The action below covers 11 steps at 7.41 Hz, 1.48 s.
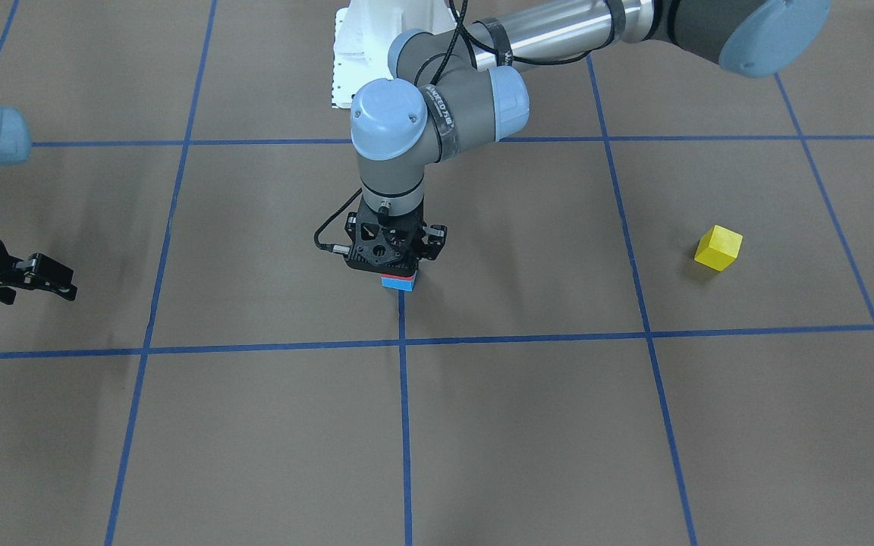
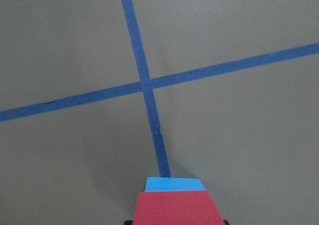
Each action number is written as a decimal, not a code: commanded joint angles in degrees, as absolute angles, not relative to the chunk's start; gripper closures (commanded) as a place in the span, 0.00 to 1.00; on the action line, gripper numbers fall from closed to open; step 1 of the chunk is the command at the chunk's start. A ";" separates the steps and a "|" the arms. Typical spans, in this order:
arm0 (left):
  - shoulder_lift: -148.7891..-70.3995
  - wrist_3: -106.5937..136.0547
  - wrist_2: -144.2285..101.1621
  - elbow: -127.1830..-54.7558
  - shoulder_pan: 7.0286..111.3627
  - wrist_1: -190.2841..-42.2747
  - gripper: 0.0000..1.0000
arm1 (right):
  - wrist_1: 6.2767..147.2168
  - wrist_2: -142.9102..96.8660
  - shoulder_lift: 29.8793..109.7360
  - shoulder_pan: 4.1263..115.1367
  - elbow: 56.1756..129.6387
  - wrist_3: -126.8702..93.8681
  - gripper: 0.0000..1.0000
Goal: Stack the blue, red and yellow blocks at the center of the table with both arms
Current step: 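Lower the red cube onto the blue cube and open the left gripper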
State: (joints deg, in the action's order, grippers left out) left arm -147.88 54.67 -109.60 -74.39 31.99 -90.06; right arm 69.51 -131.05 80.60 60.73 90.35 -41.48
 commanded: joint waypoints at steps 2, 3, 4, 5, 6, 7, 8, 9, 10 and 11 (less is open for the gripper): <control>-147.83 54.49 -109.60 -74.36 31.99 -90.17 0.77 | 69.43 -131.04 80.60 60.73 90.35 -41.48 0.00; -147.83 54.23 -109.60 -74.18 31.91 -90.18 0.55 | 69.52 -131.04 80.60 60.73 90.35 -41.48 0.00; -147.83 54.23 -109.51 -74.18 31.90 -90.26 0.22 | 69.52 -131.04 80.60 60.73 90.35 -41.48 0.00; -147.83 54.23 -109.51 -74.18 31.90 -90.26 0.01 | 69.43 -131.04 80.60 60.73 90.35 -41.48 0.00; -147.92 54.14 -109.60 -74.18 31.90 -90.26 0.01 | 69.52 -131.04 80.60 60.73 90.35 -41.48 0.00; -147.92 54.14 -109.60 -74.35 31.90 -90.18 0.01 | 69.43 -131.04 80.51 60.73 90.35 -41.48 0.00; -147.92 54.14 -109.60 -74.53 31.90 -90.09 0.01 | 69.52 -131.04 80.51 60.73 90.35 -41.40 0.00; -147.75 54.14 -109.86 -76.53 32.08 -89.57 0.01 | 69.43 -131.04 80.51 60.73 90.35 -41.40 0.00; -145.57 54.14 -110.39 -82.03 32.34 -86.60 0.00 | 69.43 -131.04 80.51 60.73 90.35 -41.48 0.00; -140.15 53.53 -112.83 -91.31 33.39 -82.57 0.00 | 69.43 -131.04 80.51 60.73 90.35 -41.48 0.00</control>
